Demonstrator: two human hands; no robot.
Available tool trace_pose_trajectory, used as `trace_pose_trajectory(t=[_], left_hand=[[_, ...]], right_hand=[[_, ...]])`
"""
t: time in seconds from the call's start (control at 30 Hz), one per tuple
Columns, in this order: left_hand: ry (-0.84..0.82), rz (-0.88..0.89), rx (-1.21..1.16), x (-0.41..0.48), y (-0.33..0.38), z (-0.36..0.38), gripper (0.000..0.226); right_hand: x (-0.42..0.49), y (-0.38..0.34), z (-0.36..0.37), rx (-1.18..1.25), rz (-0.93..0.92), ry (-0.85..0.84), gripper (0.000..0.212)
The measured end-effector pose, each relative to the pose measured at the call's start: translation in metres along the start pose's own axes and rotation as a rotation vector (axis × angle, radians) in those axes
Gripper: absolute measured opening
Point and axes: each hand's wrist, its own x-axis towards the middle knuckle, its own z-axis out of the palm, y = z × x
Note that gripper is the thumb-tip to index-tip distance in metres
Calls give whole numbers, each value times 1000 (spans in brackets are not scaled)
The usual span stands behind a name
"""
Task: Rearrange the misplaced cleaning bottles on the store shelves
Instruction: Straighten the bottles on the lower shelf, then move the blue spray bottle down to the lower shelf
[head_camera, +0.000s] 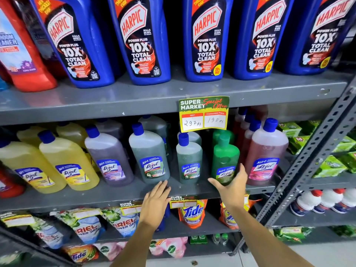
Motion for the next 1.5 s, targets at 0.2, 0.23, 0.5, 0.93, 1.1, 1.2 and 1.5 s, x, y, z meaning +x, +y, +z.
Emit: trace_pose_trajectory(t=[0.2,0.23,0.5,0.93,1.1,1.2,1.5], left_hand=[[241,116,-59,13,4,-68,31],[295,136,-37,16,5,-85,33],[630,-96,136,-8,-29,-225,42],[610,-153,269,-67,-179,-368,44],[582,-121,296,-81,-253,-397,41],[603,-95,265,-78,-292,-406,42],[689,-64,160,-47,-351,-405,40]], right_hand=[[-55,-68,-19,125,-710,112,59],[-57,-93,-21,158,-842,84,47],[-65,-270,-22,65,-1316,-84,51],[-141,-367,106,-287,-1220,-258,64],[-176,-405,171,-216,-1141,-277,62],[-190,-424,202,-251,-1110,-246,62],[-193,-465,257,-238,-1166,-185,62]])
